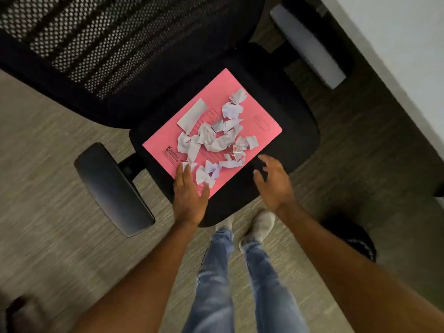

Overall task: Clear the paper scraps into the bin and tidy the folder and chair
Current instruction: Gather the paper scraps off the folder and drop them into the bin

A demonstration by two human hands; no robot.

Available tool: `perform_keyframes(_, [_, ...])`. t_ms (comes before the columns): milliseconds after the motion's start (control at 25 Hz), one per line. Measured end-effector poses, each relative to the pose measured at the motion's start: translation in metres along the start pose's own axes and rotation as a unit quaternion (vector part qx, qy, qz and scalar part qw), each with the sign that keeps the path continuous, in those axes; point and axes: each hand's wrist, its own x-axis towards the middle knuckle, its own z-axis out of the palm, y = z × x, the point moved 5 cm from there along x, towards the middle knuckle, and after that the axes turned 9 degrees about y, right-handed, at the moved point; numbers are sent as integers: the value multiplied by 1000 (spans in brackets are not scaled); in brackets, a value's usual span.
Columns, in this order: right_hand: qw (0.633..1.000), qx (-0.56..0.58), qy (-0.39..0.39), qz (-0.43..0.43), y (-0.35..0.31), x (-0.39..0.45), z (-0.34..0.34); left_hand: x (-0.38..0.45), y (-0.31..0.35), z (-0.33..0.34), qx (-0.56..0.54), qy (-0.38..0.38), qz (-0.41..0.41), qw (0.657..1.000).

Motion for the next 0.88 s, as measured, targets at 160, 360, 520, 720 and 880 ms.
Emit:
perform_keyframes(160, [998, -36, 30, -40, -12, 50, 11, 27, -6, 13, 6, 56, -1, 998])
perform_keyframes(360, [985, -115, 14, -131, -12, 87, 33, 37, -5, 25, 4, 87, 14, 996])
perform_keyframes(520, [989, -101, 30, -108, -7, 100, 37, 35, -5, 30, -14, 85, 19, 996])
perform_keyframes(720, [995, -17, 64, -69, -5, 102, 27, 32, 4, 29, -75, 58, 34, 995])
perform_keyframes(880, [994, 56, 88, -44, 0, 91, 26, 34, 3, 27, -137, 36, -40, 989])
